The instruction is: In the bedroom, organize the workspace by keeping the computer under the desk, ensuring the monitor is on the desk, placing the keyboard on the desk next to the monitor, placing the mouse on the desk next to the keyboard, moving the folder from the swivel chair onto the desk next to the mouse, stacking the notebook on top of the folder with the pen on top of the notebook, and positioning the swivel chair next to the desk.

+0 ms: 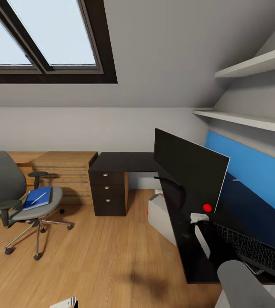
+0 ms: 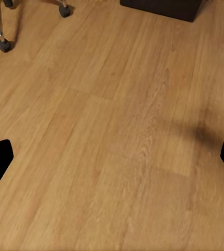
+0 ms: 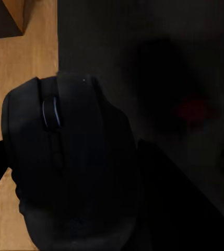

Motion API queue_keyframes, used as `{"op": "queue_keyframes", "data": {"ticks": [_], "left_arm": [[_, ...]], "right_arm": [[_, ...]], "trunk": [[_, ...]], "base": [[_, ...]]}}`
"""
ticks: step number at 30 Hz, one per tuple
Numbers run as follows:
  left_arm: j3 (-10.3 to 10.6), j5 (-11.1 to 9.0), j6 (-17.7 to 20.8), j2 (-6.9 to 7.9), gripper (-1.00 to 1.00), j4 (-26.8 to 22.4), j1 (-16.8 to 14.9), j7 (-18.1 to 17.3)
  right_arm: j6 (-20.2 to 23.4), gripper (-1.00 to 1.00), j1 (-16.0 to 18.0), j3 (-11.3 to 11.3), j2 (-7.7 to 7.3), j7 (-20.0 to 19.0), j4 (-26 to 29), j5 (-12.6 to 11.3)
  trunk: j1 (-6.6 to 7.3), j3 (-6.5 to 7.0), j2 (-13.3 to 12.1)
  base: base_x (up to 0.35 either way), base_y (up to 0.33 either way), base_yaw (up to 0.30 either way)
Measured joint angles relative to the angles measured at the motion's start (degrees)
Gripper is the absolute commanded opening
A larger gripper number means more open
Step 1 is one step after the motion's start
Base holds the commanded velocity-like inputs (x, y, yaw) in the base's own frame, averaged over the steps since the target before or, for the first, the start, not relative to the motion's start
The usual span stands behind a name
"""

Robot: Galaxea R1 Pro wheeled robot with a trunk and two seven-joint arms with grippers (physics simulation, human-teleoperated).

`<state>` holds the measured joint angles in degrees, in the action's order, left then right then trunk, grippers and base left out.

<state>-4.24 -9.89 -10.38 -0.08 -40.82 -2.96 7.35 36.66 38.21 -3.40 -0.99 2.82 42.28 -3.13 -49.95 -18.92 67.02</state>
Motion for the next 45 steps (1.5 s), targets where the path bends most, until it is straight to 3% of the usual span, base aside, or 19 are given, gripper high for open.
{"op": "queue_keyframes", "data": {"ticks": [2,3,6,11,17,22,24,30,45], "left_arm": [[0.00,0.00,0.01,0.00,1.00,0.02,0.00,0.04],[-0.01,0.00,0.02,0.00,1.00,0.05,0.00,0.08],[0.00,0.00,0.02,0.00,1.00,0.14,0.00,0.09],[0.00,0.00,0.02,0.00,1.00,0.19,0.00,0.09],[0.00,0.00,0.02,0.00,1.00,0.29,0.00,0.08],[-0.04,0.00,0.04,0.01,1.00,0.81,0.00,0.09],[-0.24,0.01,0.03,0.28,1.00,1.28,0.00,0.02],[-0.41,0.02,0.04,0.57,1.00,1.49,0.01,0.00],[-0.40,0.08,0.08,0.56,1.00,1.55,0.01,0.00]], "right_arm": [[0.73,-1.00,-1.00,-0.03,0.13,-0.15,6.70,-0.07],[4.19,-1.00,-4.03,0.01,0.24,-0.22,13.67,-0.14],[7.94,-1.00,-6.07,0.04,0.31,-0.29,19.31,-0.28],[9.97,-1.00,-7.36,0.16,0.37,-0.35,22.52,-0.46],[10.46,-1.00,-10.41,0.90,0.54,-0.40,28.43,-1.33],[10.34,-1.00,-11.98,3.16,2.93,-0.39,30.06,-1.50],[10.14,-1.00,-12.09,3.41,3.22,-0.40,30.21,-1.45],[9.65,-1.00,-12.15,3.44,3.34,-0.91,30.46,-1.46],[9.51,-1.00,-12.14,3.51,4.05,-0.95,30.48,-1.52]], "trunk": [[0.44,0.36,-0.80],[0.66,0.53,-1.20],[1.32,1.08,-2.41],[2.42,1.97,-4.42],[2.42,1.98,-4.43],[2.42,1.98,-4.43],[2.42,1.98,-4.43],[2.44,1.98,-4.44],[2.46,1.98,-4.43]], "base": [[0.000,0.000,0.000],[0.000,0.000,0.000],[0.000,0.000,0.000],[0.000,0.000,0.000],[0.000,0.000,0.000],[0.000,0.000,0.000],[-0.008,0.049,0.000],[0.031,0.244,0.025],[0.268,0.232,0.235]]}}
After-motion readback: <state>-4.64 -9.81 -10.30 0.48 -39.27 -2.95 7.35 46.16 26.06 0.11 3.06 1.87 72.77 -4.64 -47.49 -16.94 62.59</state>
